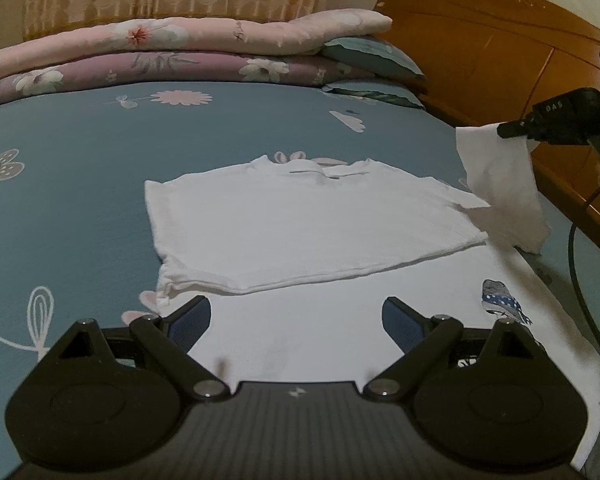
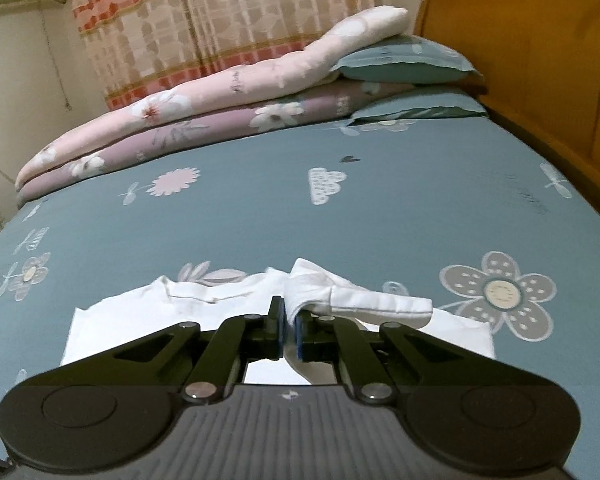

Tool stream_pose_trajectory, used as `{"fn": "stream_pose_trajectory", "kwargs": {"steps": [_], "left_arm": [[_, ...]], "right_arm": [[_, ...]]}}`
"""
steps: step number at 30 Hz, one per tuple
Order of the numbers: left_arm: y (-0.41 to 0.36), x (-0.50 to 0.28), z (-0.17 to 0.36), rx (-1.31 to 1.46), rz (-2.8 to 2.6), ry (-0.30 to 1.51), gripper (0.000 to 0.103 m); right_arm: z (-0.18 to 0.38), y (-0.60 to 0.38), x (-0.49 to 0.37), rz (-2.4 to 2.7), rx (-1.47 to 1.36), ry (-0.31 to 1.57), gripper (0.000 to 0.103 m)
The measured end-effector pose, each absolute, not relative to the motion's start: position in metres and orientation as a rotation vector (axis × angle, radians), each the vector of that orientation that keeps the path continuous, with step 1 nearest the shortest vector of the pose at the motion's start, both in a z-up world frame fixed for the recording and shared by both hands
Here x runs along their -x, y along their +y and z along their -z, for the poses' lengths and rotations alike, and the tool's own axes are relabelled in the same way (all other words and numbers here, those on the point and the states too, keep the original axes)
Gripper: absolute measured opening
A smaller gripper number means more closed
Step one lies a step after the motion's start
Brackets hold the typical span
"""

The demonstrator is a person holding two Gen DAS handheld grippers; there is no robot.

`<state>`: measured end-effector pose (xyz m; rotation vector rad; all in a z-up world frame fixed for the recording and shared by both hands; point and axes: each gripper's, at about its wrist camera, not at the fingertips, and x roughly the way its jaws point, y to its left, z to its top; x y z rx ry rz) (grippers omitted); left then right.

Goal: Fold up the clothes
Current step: 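Lift the held sleeve and carry it toward the shirt body with the right gripper, then lower the sleeve onto the shirt body and open the right gripper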

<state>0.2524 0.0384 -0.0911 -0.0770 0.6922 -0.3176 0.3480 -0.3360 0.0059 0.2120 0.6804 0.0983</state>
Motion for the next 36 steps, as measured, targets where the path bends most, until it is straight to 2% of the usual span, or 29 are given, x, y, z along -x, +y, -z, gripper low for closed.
{"fn": "stream_pose_trajectory", "kwargs": {"steps": [20,36], "left_arm": [[0.104,-0.260,0.097,0.180,0.197,0.701,0.093],[0.137,-0.259,0.094,0.231,0.144,0.677,0.093]], "right_arm": [[0.007,-0.192,-0.433,-0.308,-0.150,0.756,0.006],[0.045,-0.093,-0.440,-0.427,-0.020,0.813,0.006]]}}
